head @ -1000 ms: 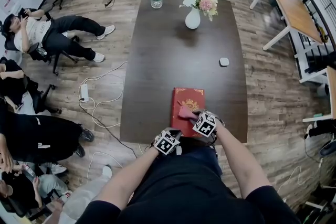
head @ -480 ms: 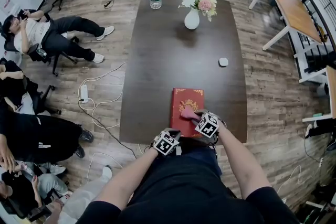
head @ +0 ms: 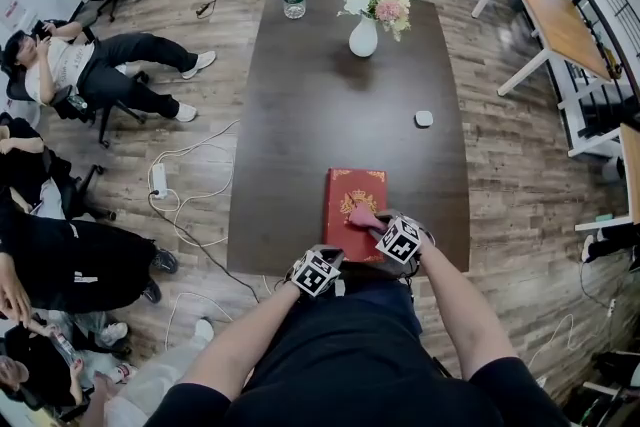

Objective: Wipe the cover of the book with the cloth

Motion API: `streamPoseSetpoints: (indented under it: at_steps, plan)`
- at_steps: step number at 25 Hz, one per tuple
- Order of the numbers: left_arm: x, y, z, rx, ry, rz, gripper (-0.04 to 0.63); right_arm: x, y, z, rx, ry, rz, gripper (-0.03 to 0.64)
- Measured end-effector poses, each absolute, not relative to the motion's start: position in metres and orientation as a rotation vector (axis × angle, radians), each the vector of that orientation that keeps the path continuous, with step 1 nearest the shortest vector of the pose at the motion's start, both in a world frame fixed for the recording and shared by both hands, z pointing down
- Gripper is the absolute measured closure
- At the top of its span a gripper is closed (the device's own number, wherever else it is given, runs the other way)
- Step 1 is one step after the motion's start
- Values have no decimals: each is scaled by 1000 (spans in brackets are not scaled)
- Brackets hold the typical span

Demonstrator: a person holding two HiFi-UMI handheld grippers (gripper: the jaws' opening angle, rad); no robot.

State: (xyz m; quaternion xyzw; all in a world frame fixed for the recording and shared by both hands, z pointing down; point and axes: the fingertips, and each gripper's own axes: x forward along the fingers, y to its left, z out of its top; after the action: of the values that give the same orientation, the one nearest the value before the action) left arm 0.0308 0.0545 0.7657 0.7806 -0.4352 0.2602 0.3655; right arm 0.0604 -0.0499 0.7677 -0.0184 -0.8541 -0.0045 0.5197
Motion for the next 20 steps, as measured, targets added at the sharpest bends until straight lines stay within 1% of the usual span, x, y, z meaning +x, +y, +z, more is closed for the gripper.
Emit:
streamPoseSetpoints:
  at_steps: [20]
  plan:
    - [31,56,768,1995,-1112,683,600,88,-61,766,4,-2036,24,495]
